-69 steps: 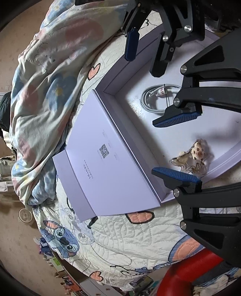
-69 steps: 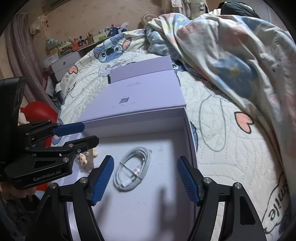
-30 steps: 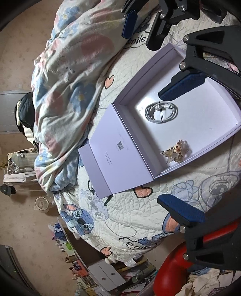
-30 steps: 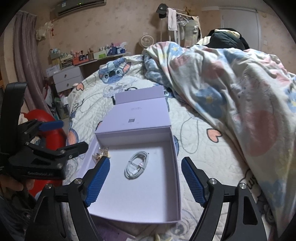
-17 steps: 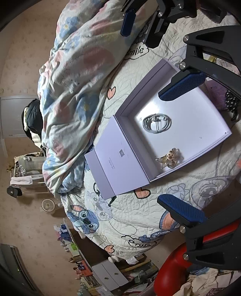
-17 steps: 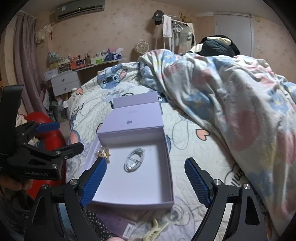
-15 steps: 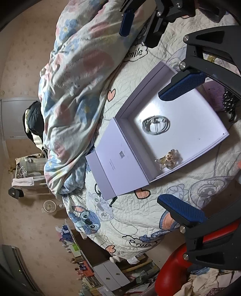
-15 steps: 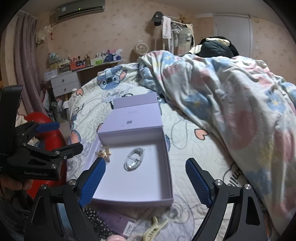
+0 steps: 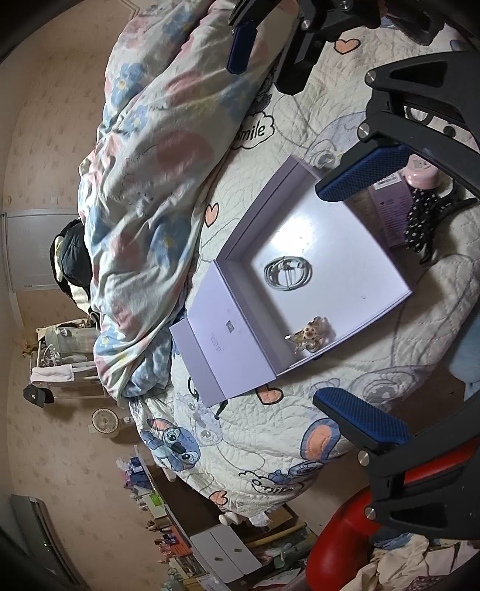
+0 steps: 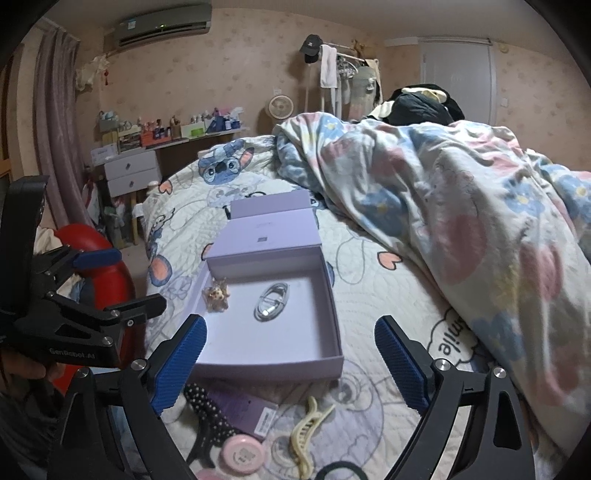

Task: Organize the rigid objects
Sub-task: 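Withdraw both tools from the box and move back toward the loose items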

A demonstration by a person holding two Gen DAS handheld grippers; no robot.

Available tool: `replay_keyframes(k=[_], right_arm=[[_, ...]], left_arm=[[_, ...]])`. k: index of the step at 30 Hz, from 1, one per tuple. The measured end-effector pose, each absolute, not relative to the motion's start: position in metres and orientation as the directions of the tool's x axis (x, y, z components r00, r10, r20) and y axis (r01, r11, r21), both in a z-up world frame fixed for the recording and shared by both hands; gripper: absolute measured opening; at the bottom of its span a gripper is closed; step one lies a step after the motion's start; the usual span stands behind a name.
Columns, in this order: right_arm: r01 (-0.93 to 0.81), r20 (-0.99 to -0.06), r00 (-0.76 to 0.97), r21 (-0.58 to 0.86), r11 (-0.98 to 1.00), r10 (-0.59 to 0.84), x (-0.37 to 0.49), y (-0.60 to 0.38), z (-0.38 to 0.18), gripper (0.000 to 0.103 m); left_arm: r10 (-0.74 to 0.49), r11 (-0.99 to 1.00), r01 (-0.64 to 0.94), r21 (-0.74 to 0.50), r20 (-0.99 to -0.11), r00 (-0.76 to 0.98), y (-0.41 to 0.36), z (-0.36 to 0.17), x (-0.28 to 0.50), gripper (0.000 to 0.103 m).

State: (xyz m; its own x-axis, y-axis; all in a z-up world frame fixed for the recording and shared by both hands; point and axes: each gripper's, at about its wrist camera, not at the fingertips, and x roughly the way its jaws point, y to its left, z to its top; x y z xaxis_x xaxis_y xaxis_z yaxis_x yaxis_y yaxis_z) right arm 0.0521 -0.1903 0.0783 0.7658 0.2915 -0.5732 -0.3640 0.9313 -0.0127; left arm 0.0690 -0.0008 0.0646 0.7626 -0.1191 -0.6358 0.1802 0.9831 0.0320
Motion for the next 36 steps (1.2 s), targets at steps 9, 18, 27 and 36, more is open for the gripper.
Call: replay_keyframes(k=[9, 18, 27, 36], right_arm=[[-0.358, -0.573, 0.768, -0.012, 0.933, 0.287, 0.025, -0.191, 0.073, 0.094], [-0.359, -0.599, 0.744, 0.016, 0.933, 0.296, 0.0, -0.19, 0.051, 0.094], [-0.355, -0.625, 0.717, 0.053, 0.934, 0.308, -0.014, -0.19, 0.028, 0.094], [-0.355, -0.638, 0.696, 0.093, 0.93, 0.329, -0.025, -0.191, 0.002, 0.094]], left_arm=[[-0.128, 0.981, 0.193, 0.032, -0.638, 0.76, -0.005, 0.06, 0.042, 0.103], [-0.149, 0.976, 0.216, 0.02, -0.663, 0.733, -0.008, 0.044, 0.019, 0.103], [-0.162, 0.975, 0.224, -0.002, -0.696, 0.699, -0.011, 0.024, 0.001, 0.103], [-0.168, 0.974, 0.224, -0.025, -0.746, 0.645, -0.01, -0.003, -0.006, 0.103]])
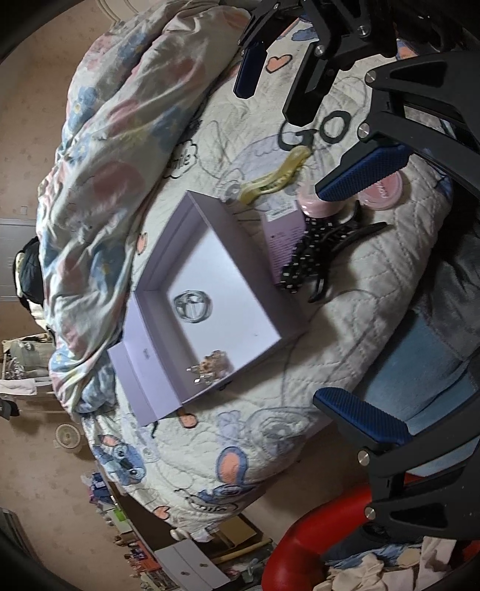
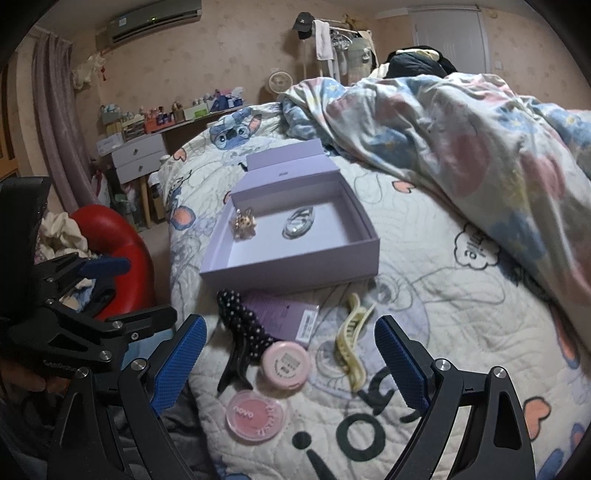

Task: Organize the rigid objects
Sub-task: 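Withdraw both tools from the box and move back toward the loose items, then grasp the pink 'novo' blush compact with the right tool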

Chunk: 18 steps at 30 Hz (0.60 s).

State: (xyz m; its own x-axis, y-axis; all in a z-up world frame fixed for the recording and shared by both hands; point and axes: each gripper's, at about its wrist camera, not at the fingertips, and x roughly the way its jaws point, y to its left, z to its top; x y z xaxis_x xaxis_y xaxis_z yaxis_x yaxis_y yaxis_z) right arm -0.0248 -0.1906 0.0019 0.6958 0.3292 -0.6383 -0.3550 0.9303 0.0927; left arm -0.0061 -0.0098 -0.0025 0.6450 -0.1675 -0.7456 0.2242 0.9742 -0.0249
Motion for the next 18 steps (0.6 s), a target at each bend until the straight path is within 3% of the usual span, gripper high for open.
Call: replay_keyframes(k=[18], right_arm=[[-0.347, -0.716, 0.617, 0.124, 0.93, 0.326, -0.039, -0.189, -0.056, 0.093]], left_arm=[[-0.207, 0.968, 0.235, -0.087, -0.803, 0.559, -0.005, -0.047, -0.012, 0.102]])
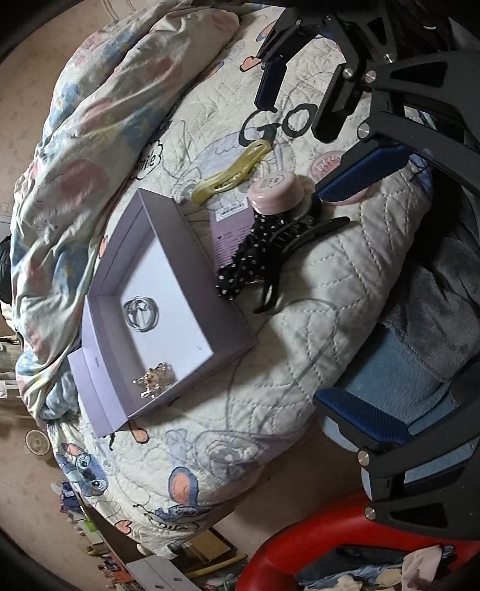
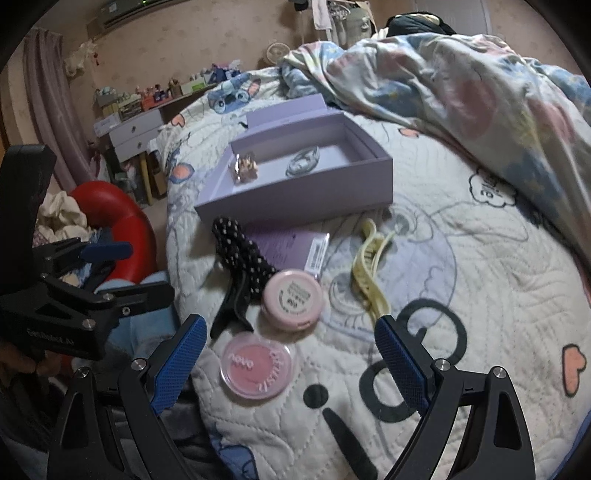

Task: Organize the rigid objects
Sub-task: 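Grasp the pink 'novo' blush compact with the right tool, then grasp the black claw clip with the left tool while the right tool holds the compact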

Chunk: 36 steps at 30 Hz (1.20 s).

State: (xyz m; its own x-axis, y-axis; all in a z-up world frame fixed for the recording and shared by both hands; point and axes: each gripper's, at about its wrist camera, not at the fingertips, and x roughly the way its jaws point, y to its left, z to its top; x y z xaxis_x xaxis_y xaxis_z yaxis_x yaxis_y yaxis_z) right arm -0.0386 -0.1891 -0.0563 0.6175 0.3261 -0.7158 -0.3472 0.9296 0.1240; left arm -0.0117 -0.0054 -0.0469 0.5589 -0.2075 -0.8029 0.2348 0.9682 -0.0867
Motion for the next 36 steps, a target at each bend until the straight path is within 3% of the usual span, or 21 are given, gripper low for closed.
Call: replay_keyframes(k=[11, 17, 20, 25, 36], right_arm=[[-0.366, -0.761, 0.561, 0.124, 0.922, 0.325, -0.041, -0.177, -0.084, 0.092], [-0.392, -0.786, 0.529, 0.11, 0.913, 0.321, -0.044, -0.163, -0.098, 0.084], [-0.397, -0.793, 0.53, 0.079, 0.915, 0.299, -0.043, -0.159, -0.103, 0.078], [-0.423, -0.793, 0.528, 0.064, 0.904, 0.303, -0.042, -0.16, -0.103, 0.056], [-0.388, -0.798, 0.524, 0.088, 0.917, 0.298, -0.036, -0.182, -0.096, 0.056]], left_arm=[[-0.225, 0.966, 0.232, -0.117, -0.823, 0.522, 0.004, -0.066, -0.009, 0.102], [-0.242, 0.959, 0.259, -0.118, -0.818, 0.522, 0.003, -0.071, -0.006, 0.102], [-0.248, 0.954, 0.28, -0.111, -0.814, 0.524, 0.001, -0.072, -0.005, 0.102], [-0.271, 0.945, 0.303, -0.125, -0.816, 0.51, -0.006, -0.074, 0.001, 0.102], [-0.328, 0.93, 0.316, -0.19, -0.816, 0.476, -0.023, -0.082, 0.019, 0.102]])
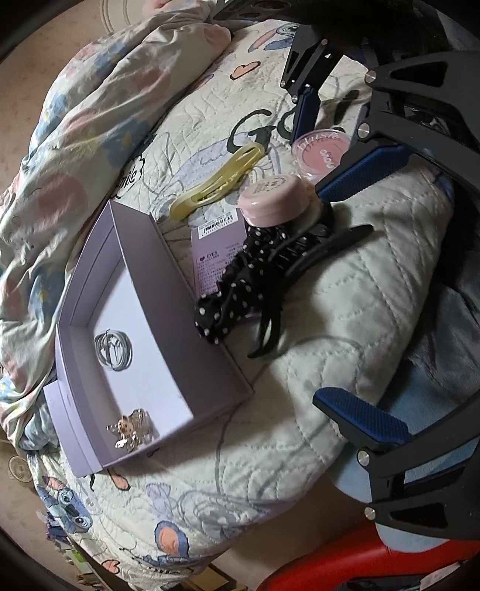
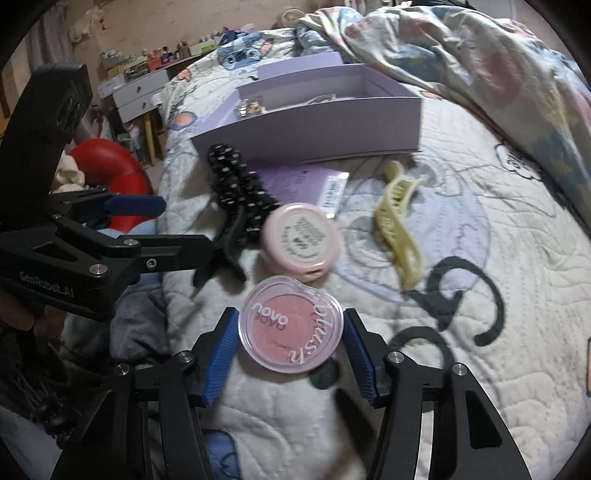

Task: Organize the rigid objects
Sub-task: 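Grasp the black claw clip with the left tool while the right tool holds the compact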

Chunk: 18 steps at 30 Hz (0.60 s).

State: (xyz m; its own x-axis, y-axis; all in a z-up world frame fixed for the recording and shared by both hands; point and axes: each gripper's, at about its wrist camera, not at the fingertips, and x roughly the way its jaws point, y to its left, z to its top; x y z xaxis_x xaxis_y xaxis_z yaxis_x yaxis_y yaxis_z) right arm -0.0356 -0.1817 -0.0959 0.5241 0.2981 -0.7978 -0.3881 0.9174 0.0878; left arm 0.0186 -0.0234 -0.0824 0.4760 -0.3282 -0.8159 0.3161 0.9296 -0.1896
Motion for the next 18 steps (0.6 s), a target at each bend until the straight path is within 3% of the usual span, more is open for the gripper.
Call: replay_keyframes(k=[3, 10, 13, 18], right_arm=[[-0.362, -0.799, 0.534, 0.079, 0.929, 0.276, -0.032, -0.19, -0.095, 0.056], [-0.321, -0.803, 0.538, 0.086, 0.943, 0.257, -0.026, -0.203, -0.094, 0.056], [-0.315, -0.805, 0.535, 0.091, 0.945, 0.256, -0.024, -0.206, -0.093, 0.056], [-0.311, -0.808, 0.53, 0.099, 0.945, 0.259, -0.023, -0.207, -0.095, 0.056]], left_arm=[[-0.337, 0.926, 0.323, -0.197, -0.817, 0.468, -0.03, -0.084, 0.022, 0.101], [-0.325, 0.927, 0.326, -0.188, -0.836, 0.443, -0.044, -0.088, 0.03, 0.07], [-0.292, 0.937, 0.307, -0.167, -0.857, 0.426, -0.048, -0.093, 0.034, 0.064], [-0.281, 0.943, 0.287, -0.167, -0.862, 0.421, -0.043, -0.095, 0.032, 0.043]])
